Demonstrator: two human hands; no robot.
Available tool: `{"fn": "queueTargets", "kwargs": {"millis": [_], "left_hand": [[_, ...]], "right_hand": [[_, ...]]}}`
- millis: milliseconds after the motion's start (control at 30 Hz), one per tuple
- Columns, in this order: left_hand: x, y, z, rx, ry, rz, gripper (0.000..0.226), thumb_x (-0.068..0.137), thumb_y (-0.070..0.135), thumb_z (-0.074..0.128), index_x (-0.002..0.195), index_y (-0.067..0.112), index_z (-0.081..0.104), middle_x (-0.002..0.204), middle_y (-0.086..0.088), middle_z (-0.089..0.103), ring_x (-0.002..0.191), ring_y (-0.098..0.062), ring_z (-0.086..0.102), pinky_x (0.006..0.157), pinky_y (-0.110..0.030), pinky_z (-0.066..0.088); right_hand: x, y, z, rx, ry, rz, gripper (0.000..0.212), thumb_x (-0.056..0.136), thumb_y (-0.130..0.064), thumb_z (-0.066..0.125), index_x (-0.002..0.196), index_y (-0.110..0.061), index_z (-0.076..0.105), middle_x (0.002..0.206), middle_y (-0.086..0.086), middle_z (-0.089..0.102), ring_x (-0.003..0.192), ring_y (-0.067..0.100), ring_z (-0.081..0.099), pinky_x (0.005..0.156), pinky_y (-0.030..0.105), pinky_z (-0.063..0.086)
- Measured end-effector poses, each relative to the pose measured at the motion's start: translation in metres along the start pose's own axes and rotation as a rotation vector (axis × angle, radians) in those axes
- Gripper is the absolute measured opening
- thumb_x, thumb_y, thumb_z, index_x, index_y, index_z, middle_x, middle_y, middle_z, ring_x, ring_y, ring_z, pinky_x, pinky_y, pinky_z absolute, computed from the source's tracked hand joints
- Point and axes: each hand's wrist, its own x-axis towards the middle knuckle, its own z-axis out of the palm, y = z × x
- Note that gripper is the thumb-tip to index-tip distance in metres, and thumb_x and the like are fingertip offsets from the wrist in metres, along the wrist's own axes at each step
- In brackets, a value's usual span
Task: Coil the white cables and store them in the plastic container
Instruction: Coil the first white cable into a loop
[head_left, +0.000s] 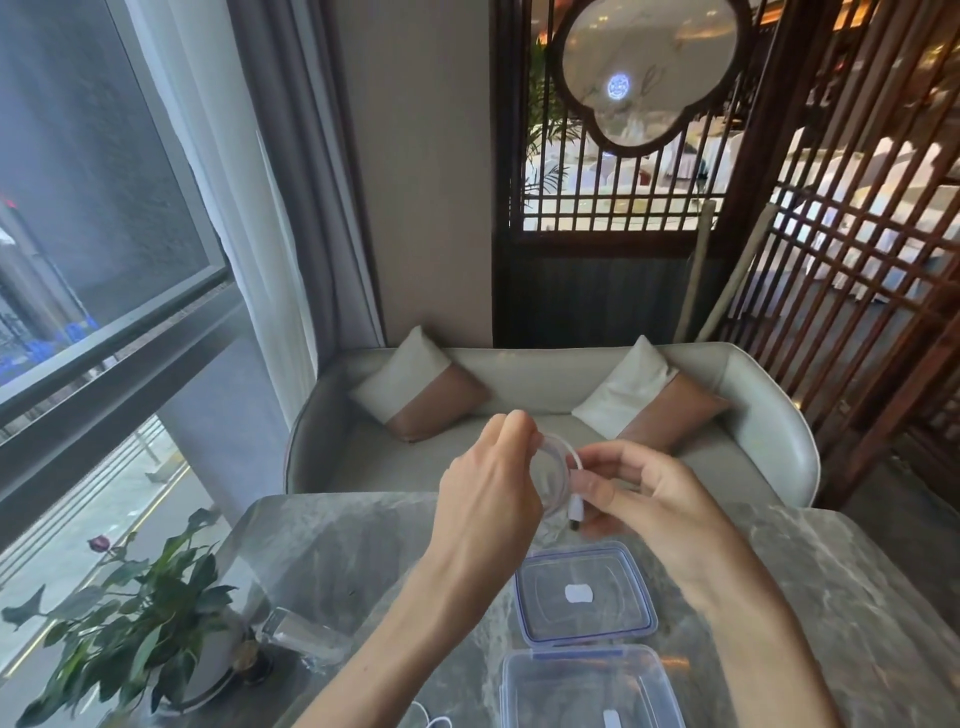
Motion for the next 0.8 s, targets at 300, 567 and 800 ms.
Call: {"fn": "queueTargets", "kwargs": {"millis": [300,567,800], "left_hand": [[-0.006,0.006,0.009,-0.116,0.082,-0.003,0.011,0.090,0.023,0.033,0.081,0.020,0.039,0.077,0.010,0.047,0.067,-0.021,0.044,0.060,-0.040,0.042],[-0.001,-0.006,0.006,-0.289,0.005,-0.068,0.025,0.094,0.003,0.041,0.077,0.019,0.050,0.077,0.029,0.064,0.071,0.001,0.059,0.058,-0.012,0.041],[0.007,-0.019,0.004,-0.351,0.027,-0.219,0.027,0.104,0.019,0.042,0.080,0.015,0.055,0.070,0.014,0.059,0.062,-0.004,0.051,0.061,-0.025,0.039]], "right_hand": [[-0.004,0.010,0.028,-0.240,0.359,-0.254,0.017,0.082,-0.032,0.079,0.084,-0.024,0.065,0.081,-0.002,0.071,0.074,0.010,0.063,0.066,0.016,0.049],[0.003,0.016,0.024,-0.049,-0.017,0.037,0.014,0.097,-0.019,0.064,0.110,-0.017,0.058,0.078,-0.002,0.076,0.073,0.012,0.070,0.062,0.022,0.055],[0.001,0.021,0.000,0.161,-0.147,0.133,0.025,0.081,-0.031,0.070,0.094,-0.014,0.081,0.074,-0.001,0.069,0.064,0.008,0.056,0.058,0.017,0.049]]}}
